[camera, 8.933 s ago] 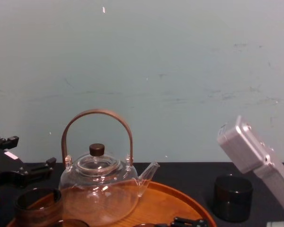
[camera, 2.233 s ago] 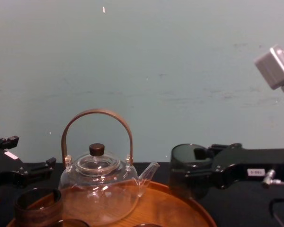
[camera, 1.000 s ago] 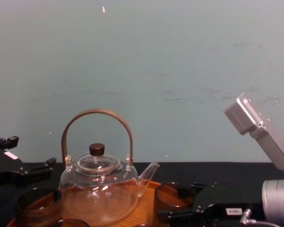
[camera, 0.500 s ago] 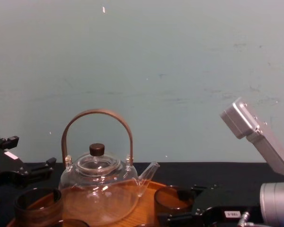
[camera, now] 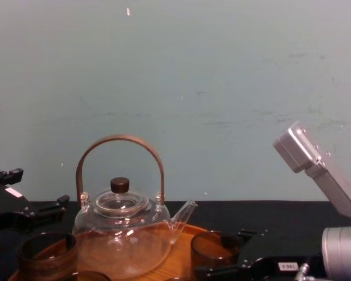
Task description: Pick up the glass from the table and place it on the tray.
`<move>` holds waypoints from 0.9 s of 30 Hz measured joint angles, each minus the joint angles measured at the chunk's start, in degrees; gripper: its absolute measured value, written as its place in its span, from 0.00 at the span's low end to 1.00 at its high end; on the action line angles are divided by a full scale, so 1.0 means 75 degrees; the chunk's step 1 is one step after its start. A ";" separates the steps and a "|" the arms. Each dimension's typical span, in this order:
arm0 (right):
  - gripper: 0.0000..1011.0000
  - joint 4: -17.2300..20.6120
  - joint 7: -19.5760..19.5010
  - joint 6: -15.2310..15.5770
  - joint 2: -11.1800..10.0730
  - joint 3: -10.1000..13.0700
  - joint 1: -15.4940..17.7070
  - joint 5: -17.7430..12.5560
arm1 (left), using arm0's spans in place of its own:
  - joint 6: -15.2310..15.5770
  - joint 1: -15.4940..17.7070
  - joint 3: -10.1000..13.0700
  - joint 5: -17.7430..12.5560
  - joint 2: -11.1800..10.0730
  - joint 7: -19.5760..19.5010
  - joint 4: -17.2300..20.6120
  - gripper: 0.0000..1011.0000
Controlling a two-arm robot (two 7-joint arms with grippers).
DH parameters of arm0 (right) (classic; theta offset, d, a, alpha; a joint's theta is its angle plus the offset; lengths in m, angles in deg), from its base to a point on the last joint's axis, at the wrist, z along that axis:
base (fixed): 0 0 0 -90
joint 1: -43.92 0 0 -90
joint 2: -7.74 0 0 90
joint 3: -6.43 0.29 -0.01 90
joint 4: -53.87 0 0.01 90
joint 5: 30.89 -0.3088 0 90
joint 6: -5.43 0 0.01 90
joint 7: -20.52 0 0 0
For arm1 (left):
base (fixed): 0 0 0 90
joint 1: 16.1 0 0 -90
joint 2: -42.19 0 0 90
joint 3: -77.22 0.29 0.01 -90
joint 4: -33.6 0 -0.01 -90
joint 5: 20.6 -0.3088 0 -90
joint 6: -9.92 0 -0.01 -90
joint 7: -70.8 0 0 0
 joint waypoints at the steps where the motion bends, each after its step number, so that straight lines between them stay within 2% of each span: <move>1: 0.99 0.0001 0.0003 0.0001 -0.0001 0.0001 0.0000 -0.0001 | 0.0000 0.0000 0.0000 0.0000 0.0000 0.0000 0.0000 0.99; 17: 0.99 0.0045 0.0051 0.0002 -0.0023 0.0038 0.0021 -0.0055 | 0.0000 0.0000 0.0000 0.0000 0.0000 0.0000 0.0000 0.99; 27: 0.99 0.0556 0.0211 0.0080 -0.0369 0.0232 0.0310 -0.0316 | 0.0000 0.0000 0.0000 0.0000 0.0000 0.0000 0.0000 0.99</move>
